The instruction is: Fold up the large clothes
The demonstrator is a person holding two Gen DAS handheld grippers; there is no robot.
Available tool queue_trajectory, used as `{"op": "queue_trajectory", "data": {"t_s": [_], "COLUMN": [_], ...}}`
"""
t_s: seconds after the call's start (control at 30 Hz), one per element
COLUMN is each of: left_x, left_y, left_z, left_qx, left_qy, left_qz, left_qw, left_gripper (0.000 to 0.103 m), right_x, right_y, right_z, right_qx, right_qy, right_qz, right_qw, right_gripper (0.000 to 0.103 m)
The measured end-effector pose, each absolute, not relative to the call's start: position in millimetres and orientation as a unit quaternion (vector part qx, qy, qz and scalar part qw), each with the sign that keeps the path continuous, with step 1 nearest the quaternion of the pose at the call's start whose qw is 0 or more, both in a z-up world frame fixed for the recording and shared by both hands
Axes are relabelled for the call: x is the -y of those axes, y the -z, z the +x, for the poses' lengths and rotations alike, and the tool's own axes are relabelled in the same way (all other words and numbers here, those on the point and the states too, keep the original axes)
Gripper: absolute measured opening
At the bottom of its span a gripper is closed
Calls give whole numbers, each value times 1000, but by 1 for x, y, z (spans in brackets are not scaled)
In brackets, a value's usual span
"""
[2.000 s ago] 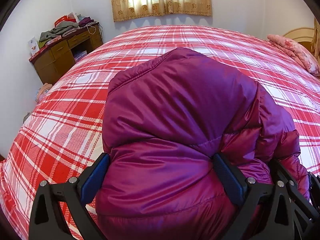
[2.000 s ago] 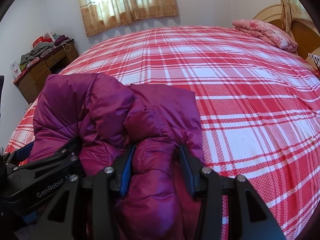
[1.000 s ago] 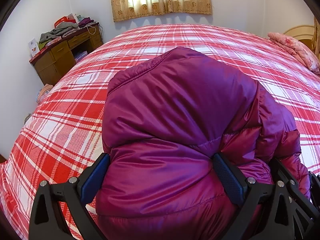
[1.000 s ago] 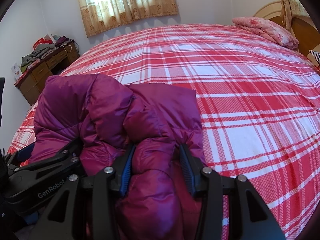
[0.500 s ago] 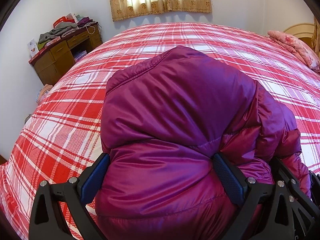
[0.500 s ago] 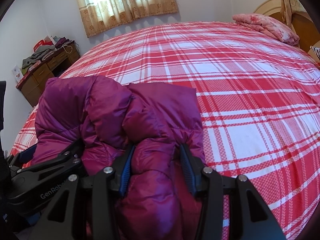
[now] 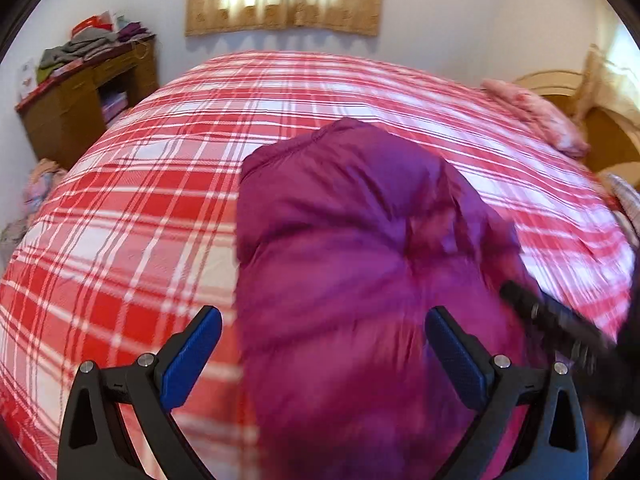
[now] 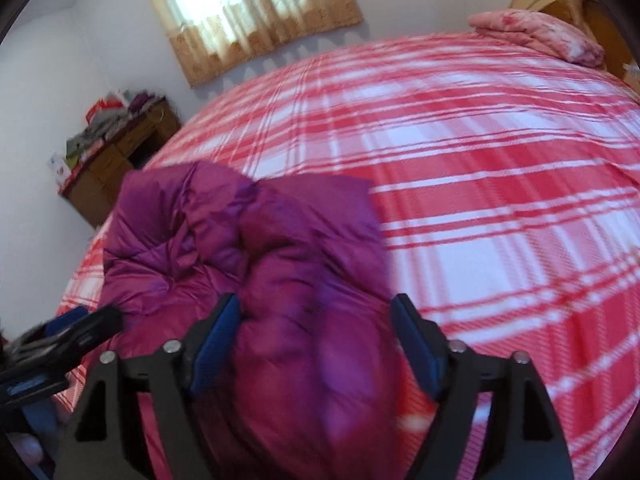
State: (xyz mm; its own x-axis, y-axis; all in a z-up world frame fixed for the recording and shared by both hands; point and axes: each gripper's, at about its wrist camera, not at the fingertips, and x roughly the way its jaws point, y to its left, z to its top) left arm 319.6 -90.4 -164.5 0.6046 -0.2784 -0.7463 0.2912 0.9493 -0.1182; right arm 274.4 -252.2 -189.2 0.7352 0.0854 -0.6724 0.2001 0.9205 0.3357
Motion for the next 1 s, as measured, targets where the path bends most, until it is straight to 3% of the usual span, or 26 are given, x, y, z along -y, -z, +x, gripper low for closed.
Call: {"op": "queue_trajectory", "data": {"t_s": [0.17,0.37,0.47,0.5,0.7,0.77,0.8,0.87,0.93,1.0], "left_x": [59,69,83,86,96,97,97,102,105,106], "left_y": [192,199,199,199,196,194,193,186,178,170], "left_z": [298,293,295,295,291,291,289,285,277,273], "left_qx": [-428,-417,-411,-409,-400,-397,-395,-384,-370,-358], "left_qy": [181,205,228,237,254,253,253,248,239,233], "left_qz": [-14,-28,-17,-17,-13,-11,-8,9,35,49], "left_qw": [885,885,882,881,881,882,883,889,897,903], "left_gripper": [102,102,102,102,92,83,78,54,38,31], "right_x": [259,244,253,255,255,256,254,250,245,243], "right_y": [195,204,211,211,215,215,214,210,207,204], "right_z": [249,260,266,266,274,278,277,273,269,264], "right_qx": [-357,-375,-381,-381,-390,-391,-390,-387,-383,-372], "right_qy": [15,-28,-50,-56,-89,-91,-88,-92,-93,-95], "right_qz": [205,204,234,240,258,263,254,236,228,233], "right_qw": [911,904,893,891,879,877,881,887,890,894], "right_gripper": [77,53,51,46,43,43,38,24,21,19]}}
